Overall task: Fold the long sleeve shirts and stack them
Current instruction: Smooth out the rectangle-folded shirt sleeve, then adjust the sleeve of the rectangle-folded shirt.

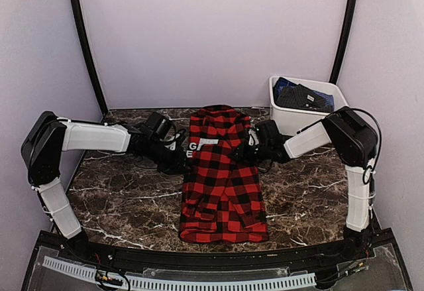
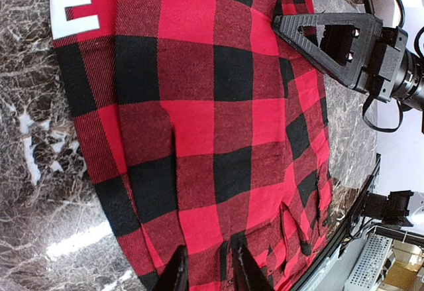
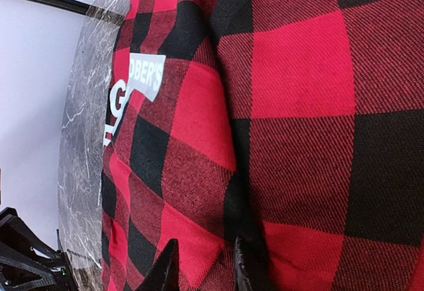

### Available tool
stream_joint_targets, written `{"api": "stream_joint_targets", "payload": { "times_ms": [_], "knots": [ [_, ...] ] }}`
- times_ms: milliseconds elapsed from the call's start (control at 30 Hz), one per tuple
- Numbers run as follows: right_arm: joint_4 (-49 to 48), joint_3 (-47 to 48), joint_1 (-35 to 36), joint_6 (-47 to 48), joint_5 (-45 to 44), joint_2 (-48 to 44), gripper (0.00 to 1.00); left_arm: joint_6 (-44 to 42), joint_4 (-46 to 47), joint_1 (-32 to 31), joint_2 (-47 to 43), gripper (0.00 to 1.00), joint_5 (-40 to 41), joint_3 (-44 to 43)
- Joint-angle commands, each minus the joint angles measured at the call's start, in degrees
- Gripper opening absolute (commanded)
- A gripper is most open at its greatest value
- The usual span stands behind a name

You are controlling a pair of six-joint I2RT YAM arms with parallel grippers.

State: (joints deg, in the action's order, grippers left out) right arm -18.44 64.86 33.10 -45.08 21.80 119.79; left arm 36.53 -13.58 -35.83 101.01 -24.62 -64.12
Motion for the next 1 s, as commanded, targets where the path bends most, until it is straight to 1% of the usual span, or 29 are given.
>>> {"api": "stream_joint_targets", "payload": {
  "times_ms": [0, 100, 233, 400, 500, 633, 767, 967],
  "knots": [
    [4.6, 0.5, -0.3, 1.6, -2.1, -1.1, 0.27, -1.4, -2.8, 0.4, -2.8, 0.22, -0.3, 1.0],
    [6.1, 0.7, -0.2, 3.3, -2.1, -4.2, 0.29, -1.9, -3.8, 0.4, -3.7, 0.22, -0.3, 1.6],
    [7.1, -0.9, -0.2, 6.2, -2.3, -11.1, 0.36, -2.6, -5.4, 0.4, -5.2, 0.22, -1.6, 3.0],
    [10.7, -3.8, -0.2, 9.1, -2.6, -18.7, 0.39, -2.6, -6.0, 0.4, -7.7, 0.23, -4.1, 6.1],
    [12.7, -6.7, -0.3, 10.0, -2.2, -23.1, 0.4, -1.5, -4.6, 0.4, -8.8, 0.23, -6.5, 8.5],
    [15.6, -10.8, 0.0, 10.8, -1.6, -28.4, 0.42, 0.1, -1.5, -0.3, -9.8, 0.27, -10.4, 13.5],
    [18.9, -14.9, 0.8, 11.5, -1.9, -33.2, 0.42, 1.4, 0.7, -2.3, -9.6, 0.29, -11.5, 15.9],
    [22.8, -19.8, 2.2, 11.4, -2.3, -38.4, 0.43, 3.5, 3.1, -5.2, -8.6, 0.28, -12.4, 17.0]
  ]
}}
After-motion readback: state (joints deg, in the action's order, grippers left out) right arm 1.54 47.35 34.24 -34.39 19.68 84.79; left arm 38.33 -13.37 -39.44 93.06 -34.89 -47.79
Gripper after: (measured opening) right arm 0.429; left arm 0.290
